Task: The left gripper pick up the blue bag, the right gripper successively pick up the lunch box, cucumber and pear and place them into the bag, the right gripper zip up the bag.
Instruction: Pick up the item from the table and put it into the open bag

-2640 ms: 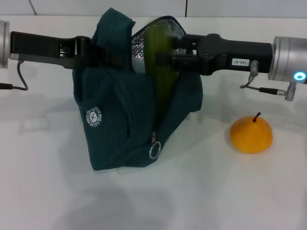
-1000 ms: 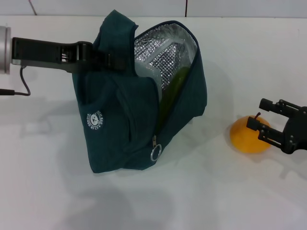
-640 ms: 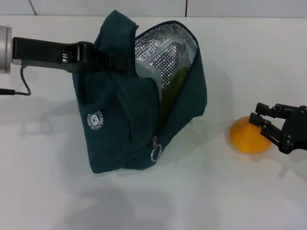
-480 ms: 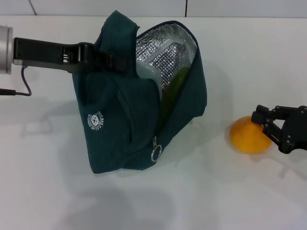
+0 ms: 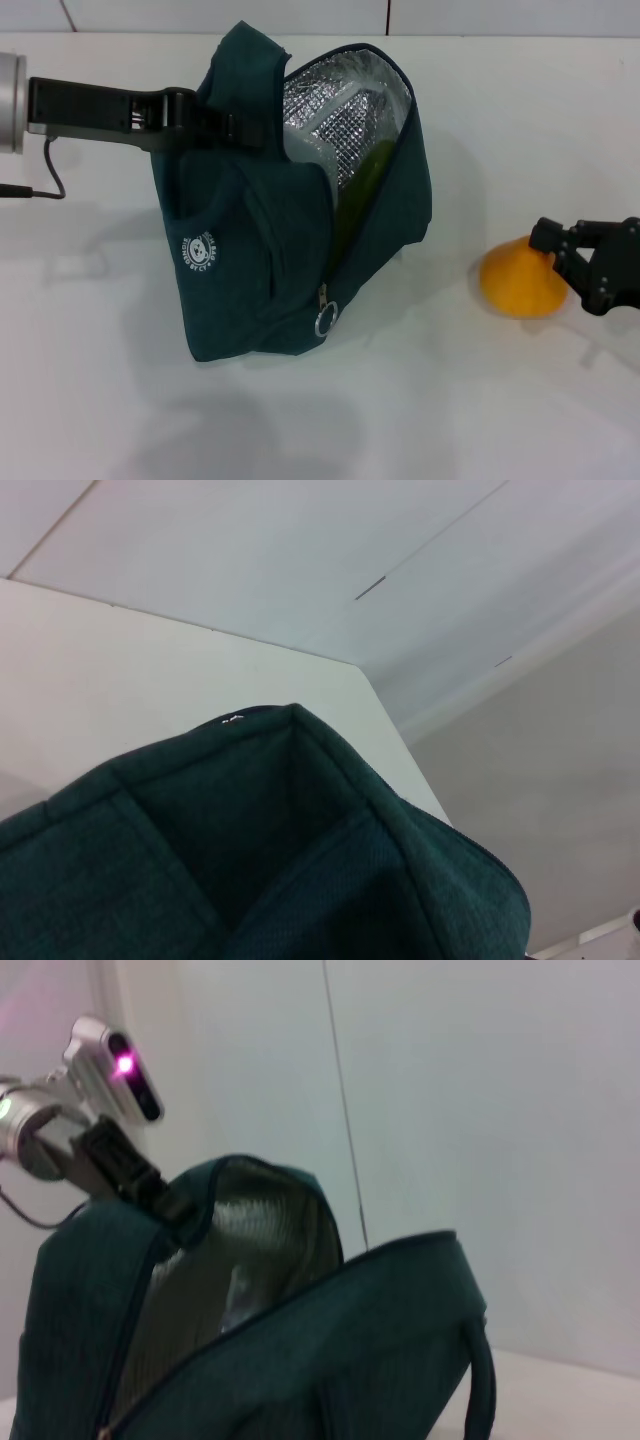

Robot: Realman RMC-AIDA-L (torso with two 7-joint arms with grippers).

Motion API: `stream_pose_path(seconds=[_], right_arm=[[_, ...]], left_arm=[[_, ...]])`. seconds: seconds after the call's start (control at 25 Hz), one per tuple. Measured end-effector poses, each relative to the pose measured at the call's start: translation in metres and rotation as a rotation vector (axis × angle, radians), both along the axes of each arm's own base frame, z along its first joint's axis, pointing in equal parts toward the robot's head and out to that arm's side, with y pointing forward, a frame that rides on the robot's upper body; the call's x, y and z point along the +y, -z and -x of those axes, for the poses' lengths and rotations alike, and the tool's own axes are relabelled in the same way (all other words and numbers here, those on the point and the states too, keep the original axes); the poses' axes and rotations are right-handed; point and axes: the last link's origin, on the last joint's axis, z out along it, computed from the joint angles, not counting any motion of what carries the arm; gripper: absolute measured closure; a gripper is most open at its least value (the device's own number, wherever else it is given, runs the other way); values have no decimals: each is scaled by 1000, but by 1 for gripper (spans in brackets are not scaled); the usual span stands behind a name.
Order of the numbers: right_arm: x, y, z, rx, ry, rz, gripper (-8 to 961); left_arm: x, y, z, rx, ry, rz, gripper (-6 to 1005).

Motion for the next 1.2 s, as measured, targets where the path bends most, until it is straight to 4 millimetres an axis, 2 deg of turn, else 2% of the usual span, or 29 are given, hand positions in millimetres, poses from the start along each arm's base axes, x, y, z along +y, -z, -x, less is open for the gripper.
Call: stream_pose_path(seconds=[0.2,0.44,0.56,0.68,0.92,1.12,1.2], right_arm=[[-1,-11,6,79,-14,-32,919],[-6,-42,17,253,-65,-69,910],[-5,-58,28,344,-116,-75,906],[6,-69,46,406,-172,-46,902],[46,-67,102,434,-294,55,893],[73,-50,145,403,-348,117,886],[79,-42,156,379,-354,141,883]], left_arm=[[0,1,0,-1,0,1,957],[-1,1,0,-1,-1,1,957],[-1,1,1,-2,-2,2,957],[-2,5,1,-1,-5,19,957],[-2,7,1,-3,-5,39,957],[-1,6,-1,-11,1,35,957],[-1,6,-2,-19,5,32,957]])
